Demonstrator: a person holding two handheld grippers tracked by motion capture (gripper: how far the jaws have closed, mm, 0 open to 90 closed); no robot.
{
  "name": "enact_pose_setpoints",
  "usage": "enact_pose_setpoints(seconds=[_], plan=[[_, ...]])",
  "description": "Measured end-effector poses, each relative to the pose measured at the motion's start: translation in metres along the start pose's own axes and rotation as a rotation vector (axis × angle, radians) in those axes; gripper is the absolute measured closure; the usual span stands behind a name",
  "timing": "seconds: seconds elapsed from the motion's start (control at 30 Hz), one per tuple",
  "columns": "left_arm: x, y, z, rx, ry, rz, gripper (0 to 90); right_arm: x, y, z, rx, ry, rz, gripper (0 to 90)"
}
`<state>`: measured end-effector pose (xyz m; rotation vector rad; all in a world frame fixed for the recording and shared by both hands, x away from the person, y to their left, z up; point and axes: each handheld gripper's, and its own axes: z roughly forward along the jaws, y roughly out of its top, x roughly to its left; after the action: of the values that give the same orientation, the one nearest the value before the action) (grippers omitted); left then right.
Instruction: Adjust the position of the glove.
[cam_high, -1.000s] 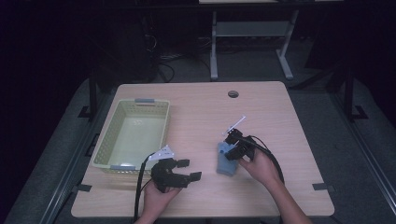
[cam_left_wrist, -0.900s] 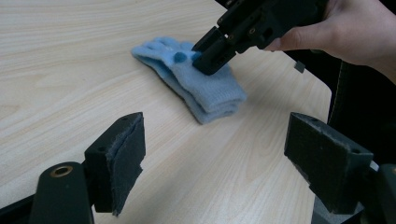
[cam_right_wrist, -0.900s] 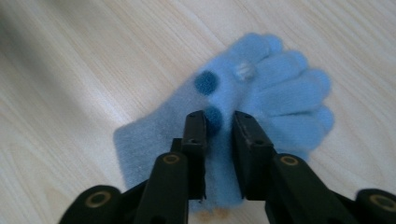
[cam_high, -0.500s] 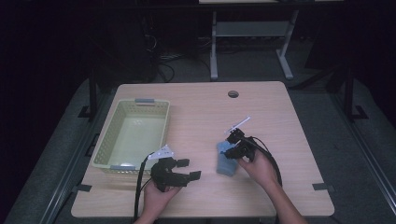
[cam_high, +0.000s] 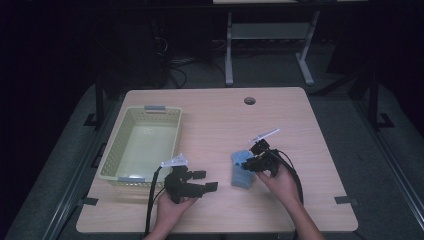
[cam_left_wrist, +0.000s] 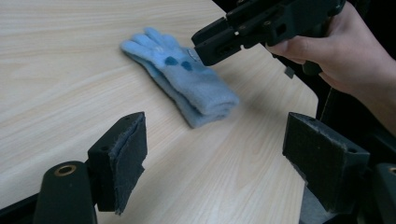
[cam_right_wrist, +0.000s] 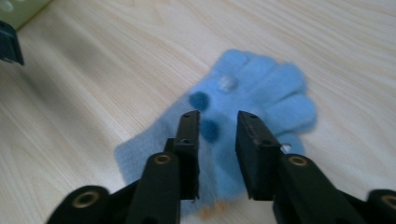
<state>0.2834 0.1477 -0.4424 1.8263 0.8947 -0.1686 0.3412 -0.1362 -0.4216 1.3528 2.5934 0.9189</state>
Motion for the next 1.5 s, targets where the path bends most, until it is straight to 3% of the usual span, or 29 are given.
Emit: enact_pose_setpoints(seconds=[0.13,0.27,0.43,0.6,0.7,0.8,1.03,1.27,1.5], plan=[[0.000,0.003,0.006,0.014,-0.005,-0.009,22.8,-0.007,-0.011,-0.008,-0.029,0.021,0.055,57.8],[0.001,0.009,0.017,0.020,-0.013,-0.048,25.5,-0.012,-0.022,-0.012,-0.059,0.054,0.104,49.5],[0.005,0.017,0.033,0.045,-0.017,-0.116,27.4,-0.020,-0.037,-0.015,-0.101,0.111,0.190,42.8],[0.007,0.022,0.049,0.062,-0.012,-0.197,29.2,-0.025,-0.053,-0.013,-0.154,0.171,0.292,42.5],[0.013,0.021,0.058,0.068,-0.026,-0.268,29.6,-0.028,-0.059,-0.009,-0.160,0.200,0.324,42.2],[0.017,0.020,0.065,0.077,-0.033,-0.308,31.5,-0.028,-0.062,-0.005,-0.162,0.212,0.336,42.6],[0.015,0.016,0.077,0.091,-0.019,-0.342,34.8,-0.026,-0.064,0.002,-0.163,0.251,0.382,44.5],[0.017,0.013,0.085,0.102,0.004,-0.361,39.3,-0.026,-0.066,0.005,-0.156,0.251,0.409,46.0],[0.020,0.011,0.087,0.104,0.001,-0.368,48.6,-0.026,-0.068,0.010,-0.155,0.270,0.426,49.0]])
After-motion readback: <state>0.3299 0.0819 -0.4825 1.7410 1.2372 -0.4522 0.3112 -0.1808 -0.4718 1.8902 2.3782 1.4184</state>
